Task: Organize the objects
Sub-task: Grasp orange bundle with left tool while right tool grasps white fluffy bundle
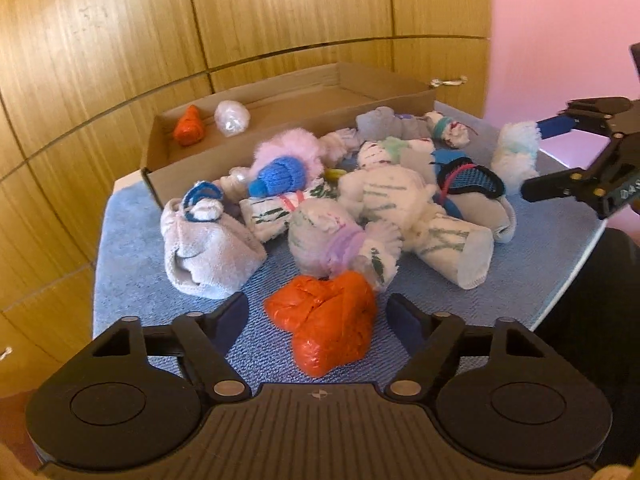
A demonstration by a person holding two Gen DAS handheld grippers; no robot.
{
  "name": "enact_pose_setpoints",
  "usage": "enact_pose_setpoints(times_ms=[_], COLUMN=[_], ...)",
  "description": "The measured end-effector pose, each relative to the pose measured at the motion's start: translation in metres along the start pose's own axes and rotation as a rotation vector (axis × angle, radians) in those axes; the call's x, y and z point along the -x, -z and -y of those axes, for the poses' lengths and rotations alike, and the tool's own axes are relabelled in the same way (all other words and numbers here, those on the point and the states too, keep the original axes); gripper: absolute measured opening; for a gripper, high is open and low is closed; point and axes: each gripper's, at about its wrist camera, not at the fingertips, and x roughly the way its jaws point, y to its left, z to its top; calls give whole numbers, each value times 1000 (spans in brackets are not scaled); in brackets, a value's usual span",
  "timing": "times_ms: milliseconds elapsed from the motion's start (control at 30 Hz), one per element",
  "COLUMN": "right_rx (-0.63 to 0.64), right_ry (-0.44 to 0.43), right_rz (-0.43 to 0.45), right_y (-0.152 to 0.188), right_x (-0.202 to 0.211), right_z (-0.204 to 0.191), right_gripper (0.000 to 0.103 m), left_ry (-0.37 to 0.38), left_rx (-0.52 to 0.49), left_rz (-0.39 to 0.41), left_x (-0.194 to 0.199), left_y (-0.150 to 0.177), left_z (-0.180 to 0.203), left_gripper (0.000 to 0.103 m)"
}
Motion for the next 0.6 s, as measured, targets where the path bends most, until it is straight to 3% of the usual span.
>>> enact_pose_setpoints(times_ms=[167, 300, 433, 600], right_rx=[6, -2, -15, -20], right_ry=[-1, -1, -3, 2], right_rz=[-8, -23, -35, -26], right_y=[0, -1, 0, 0], right_x=[0, -2, -3, 0], right_z=[-2, -1, 0, 0], right_gripper=[91, 81, 72, 67], left_ry=[56, 112, 121, 117], left_rx=[15, 62, 68, 60], left_rz=[-1, -3, -3, -9], left_x=[-1, -4, -4, -3], left_y=[0, 1, 1, 0], left_z=[-6, -16, -21, -20], left_gripper=[73, 68, 61, 59])
